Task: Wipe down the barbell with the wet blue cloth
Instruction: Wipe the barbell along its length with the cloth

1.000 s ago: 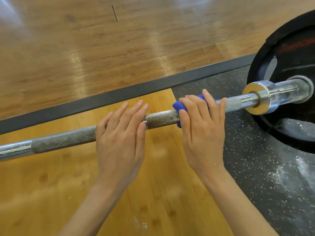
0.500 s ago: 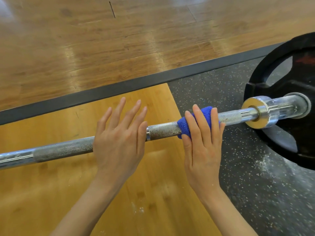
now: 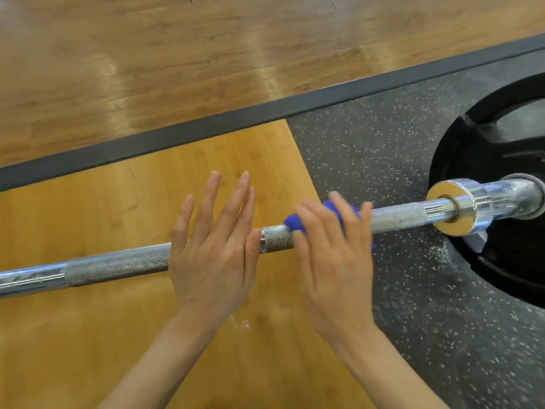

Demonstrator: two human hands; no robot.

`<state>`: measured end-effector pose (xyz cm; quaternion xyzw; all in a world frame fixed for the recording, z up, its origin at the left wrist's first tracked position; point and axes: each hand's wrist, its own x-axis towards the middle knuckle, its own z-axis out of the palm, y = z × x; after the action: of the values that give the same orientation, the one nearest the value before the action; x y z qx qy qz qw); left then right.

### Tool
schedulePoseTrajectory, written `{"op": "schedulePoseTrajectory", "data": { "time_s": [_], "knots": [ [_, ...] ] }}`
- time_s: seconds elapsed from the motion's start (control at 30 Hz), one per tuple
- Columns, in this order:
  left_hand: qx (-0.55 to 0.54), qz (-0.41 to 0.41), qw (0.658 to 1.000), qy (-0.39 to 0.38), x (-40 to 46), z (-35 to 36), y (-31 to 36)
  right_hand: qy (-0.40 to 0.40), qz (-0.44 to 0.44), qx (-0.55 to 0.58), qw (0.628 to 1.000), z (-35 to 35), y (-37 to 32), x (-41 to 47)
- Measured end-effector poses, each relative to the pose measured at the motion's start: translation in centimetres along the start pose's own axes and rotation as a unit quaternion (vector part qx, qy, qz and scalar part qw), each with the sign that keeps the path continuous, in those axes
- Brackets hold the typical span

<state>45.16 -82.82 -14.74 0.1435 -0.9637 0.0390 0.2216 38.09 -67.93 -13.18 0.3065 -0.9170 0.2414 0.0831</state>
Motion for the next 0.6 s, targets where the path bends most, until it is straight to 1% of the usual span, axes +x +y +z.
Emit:
{"op": "schedulePoseTrajectory", "data": {
  "time_s": [0.07, 0.1, 0.17, 0.23, 0.27, 0.33, 0.43, 0.53, 0.6],
  "knots": [
    [0.011, 0.008, 1.0, 0.0, -0.7, -0.2, 0.2, -0.025, -0.045, -0.009, 0.999, -0.4, -0.1, -0.5],
    [0.015, 0.013, 1.0, -0.001, -1.0, -0.3, 0.3, -0.028, -0.044, -0.025, 0.998, -0.9, 0.5, -0.7],
    [0.029, 0.023, 0.999, 0.004, -1.7, -0.4, 0.4, -0.018, 0.004, -0.033, 0.999, -1.6, 1.1, -1.1],
    [0.041, 0.029, 0.999, 0.01, -2.3, -0.4, 0.6, -0.022, 0.053, 0.001, 0.998, -1.7, 0.1, -1.5],
    [0.044, 0.033, 0.998, 0.013, -2.6, -0.5, 0.6, -0.027, 0.062, 0.017, 0.998, -1.7, -0.7, -2.0],
    [0.05, 0.039, 0.998, 0.018, -3.1, -0.7, 0.7, -0.034, 0.05, 0.029, 0.998, -1.7, -1.1, -3.4],
    [0.043, 0.04, 0.998, 0.006, -3.6, -1.1, 1.0, -0.022, 0.027, 0.002, 0.999, -2.1, -0.3, -5.1],
    [0.01, 0.035, 0.999, -0.012, -3.9, -1.6, 1.1, -0.029, 0.048, 0.014, 0.998, -1.7, -1.8, -4.1],
    [-0.01, 0.031, 0.999, -0.025, -4.1, -1.9, 1.2, -0.046, 0.02, 0.0, 0.999, -1.7, -2.0, -3.7]
  ]
}}
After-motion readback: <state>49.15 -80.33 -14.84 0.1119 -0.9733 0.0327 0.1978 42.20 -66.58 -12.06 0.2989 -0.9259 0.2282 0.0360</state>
